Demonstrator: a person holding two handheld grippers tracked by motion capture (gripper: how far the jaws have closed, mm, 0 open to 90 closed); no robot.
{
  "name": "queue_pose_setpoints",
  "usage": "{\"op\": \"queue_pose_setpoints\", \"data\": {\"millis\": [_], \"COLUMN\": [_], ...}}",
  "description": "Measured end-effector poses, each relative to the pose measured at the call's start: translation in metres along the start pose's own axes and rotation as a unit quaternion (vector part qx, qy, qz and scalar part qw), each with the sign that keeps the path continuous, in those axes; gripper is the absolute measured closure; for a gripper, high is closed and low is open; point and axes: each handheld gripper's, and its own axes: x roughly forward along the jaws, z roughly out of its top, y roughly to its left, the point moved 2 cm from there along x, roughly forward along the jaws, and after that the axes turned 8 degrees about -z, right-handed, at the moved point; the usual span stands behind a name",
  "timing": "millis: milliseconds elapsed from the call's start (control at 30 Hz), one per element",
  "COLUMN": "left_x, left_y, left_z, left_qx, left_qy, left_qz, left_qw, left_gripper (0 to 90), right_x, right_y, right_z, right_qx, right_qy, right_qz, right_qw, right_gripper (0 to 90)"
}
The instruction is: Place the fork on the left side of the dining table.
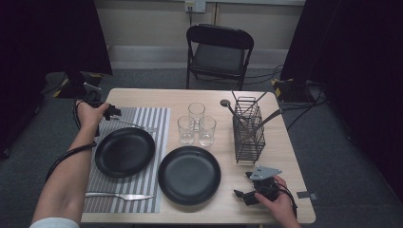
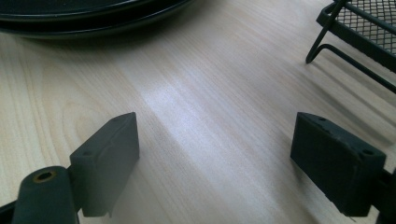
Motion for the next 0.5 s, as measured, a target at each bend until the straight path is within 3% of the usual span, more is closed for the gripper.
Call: {"op": "queue_pose_setpoints", "data": {"millis": [233, 333, 400, 500], "left_x": [-0.0008, -0.0014, -0.002, -0.0024], "left_y": [0.0039, 0.0043, 0.005, 0.0069], "left_z": [-0.0021, -0.0012, -0.0009, -0.0008], "left_qx": [0.004, 0.007, 0.01, -0.003], "left_qy": [0.011, 0.009, 0.014, 0.01], "left_qz": [0.003, 0.017, 0.013, 0.002], "left_qw": [0.9999, 0.9998, 0.9998, 0.9999], "left_gripper": [54.2, 53.3, 53.4, 53.4], "right_x": [0.0, -0.0001, 0.0, 0.0], "right_y": [0.0, 0.0001, 0.0001, 0.0001], "right_z": [0.0, 0.0, 0.0, 0.0], "right_qx": [0.0, 0.0, 0.0, 0.0], "right_qy": [0.0, 0.0, 0.001, 0.0], "right_qz": [0.0, 0.0, 0.0, 0.0], "right_qw": [1.0, 1.0, 1.0, 1.0], "right_gripper": [14.6, 14.6, 14.6, 14.6]}}
